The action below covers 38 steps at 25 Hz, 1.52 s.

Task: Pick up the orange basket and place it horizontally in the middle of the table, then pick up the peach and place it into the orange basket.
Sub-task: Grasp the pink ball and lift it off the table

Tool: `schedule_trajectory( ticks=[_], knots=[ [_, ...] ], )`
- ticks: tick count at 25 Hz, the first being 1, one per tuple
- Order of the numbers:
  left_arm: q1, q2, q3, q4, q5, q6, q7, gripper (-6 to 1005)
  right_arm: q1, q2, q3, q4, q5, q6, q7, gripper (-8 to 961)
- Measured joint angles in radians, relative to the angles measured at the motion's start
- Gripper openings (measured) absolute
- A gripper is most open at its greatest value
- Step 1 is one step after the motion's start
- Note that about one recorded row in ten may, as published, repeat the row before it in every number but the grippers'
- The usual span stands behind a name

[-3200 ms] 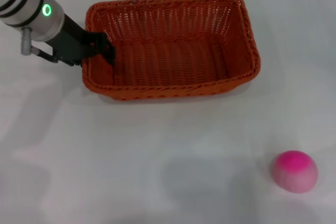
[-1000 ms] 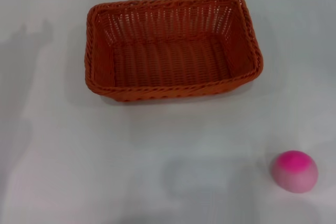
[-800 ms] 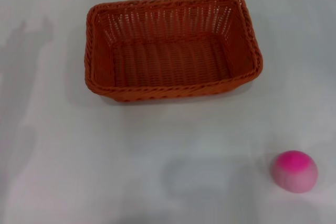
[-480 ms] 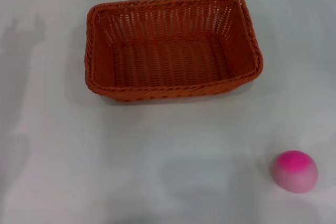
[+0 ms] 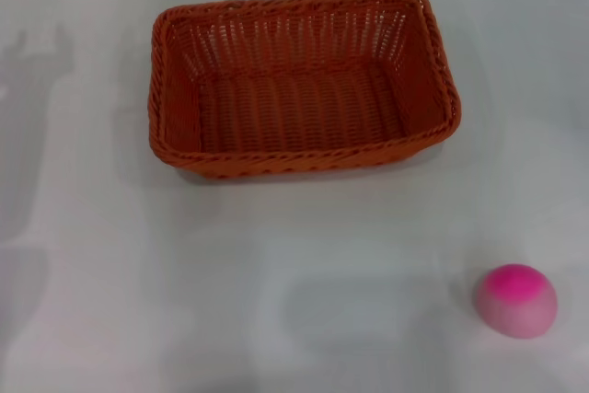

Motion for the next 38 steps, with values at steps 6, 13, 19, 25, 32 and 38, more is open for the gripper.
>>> schedule_trajectory(
  ticks=[6,13,19,25,32,38],
  knots=[
    [-0.009,0.003,0.000,0.006,0.004,-0.003,0.000,528,-0.043,-0.019,-0.075,-0.004,-0.013,0.084,0.112,865],
    [-0.010,0.001,-0.004,0.017,0.015,-0.005,0.000,528,-0.098,-0.032,-0.078,-0.051,-0.128,0.174,0.243,865],
    [-0.010,0.001,0.000,0.020,0.015,-0.006,0.000,527,-0.136,-0.073,-0.078,-0.064,-0.230,0.294,0.347,865],
    [-0.015,0.003,-0.001,0.022,0.015,-0.006,0.000,527,-0.138,-0.099,-0.077,-0.064,-0.421,0.364,0.428,865],
    [-0.022,0.006,-0.007,0.030,0.015,-0.003,0.000,527,-0.166,-0.124,-0.071,-0.064,-0.539,0.533,0.504,865],
    [-0.031,0.016,-0.009,0.033,0.015,0.001,0.000,527,-0.221,-0.152,-0.067,-0.065,-0.599,0.710,0.537,865]
  ],
)
